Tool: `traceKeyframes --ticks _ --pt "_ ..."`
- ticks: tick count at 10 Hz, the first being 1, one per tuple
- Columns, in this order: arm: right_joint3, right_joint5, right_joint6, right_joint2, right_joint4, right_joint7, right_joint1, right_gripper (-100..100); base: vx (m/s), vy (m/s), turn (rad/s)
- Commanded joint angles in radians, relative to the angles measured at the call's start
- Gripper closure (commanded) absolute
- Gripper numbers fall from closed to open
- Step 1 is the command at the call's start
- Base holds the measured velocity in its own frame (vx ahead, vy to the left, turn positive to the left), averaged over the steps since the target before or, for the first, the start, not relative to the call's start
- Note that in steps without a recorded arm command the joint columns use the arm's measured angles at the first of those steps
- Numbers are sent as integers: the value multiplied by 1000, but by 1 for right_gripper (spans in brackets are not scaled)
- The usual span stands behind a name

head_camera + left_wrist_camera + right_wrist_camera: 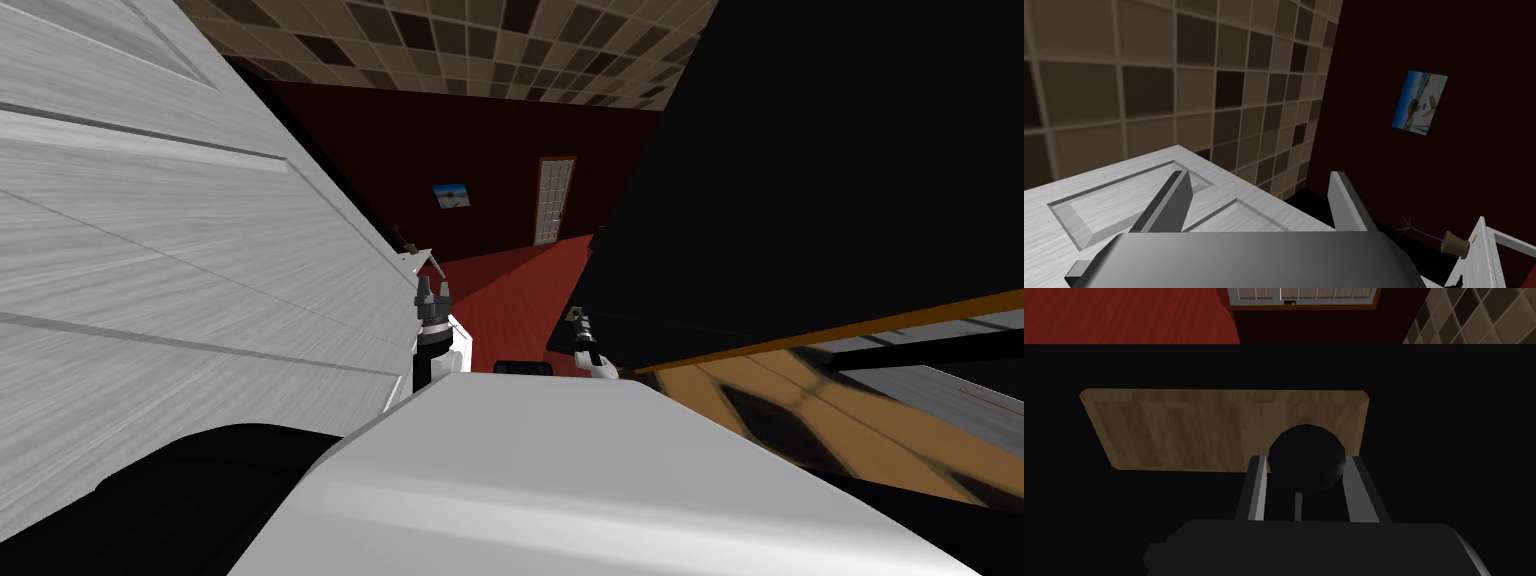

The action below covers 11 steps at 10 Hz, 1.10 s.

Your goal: Push the door open

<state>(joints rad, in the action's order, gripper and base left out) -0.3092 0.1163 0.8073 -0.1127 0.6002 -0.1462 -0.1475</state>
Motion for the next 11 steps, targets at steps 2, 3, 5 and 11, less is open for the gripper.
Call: traceKeyframes --ticks 2,3,5,11 --pt "-17 -9 0 -2 0 7 1 100 141 43 -45" --pt "-26 -14 0 -2 -1 11 2 100 210 15 -45" --pt "-46 -25 -1 -4 -1 19 4 100 205 42 -39" --pt "-109 -59 -1 -10 -3 45 9 100 200 39 -52"
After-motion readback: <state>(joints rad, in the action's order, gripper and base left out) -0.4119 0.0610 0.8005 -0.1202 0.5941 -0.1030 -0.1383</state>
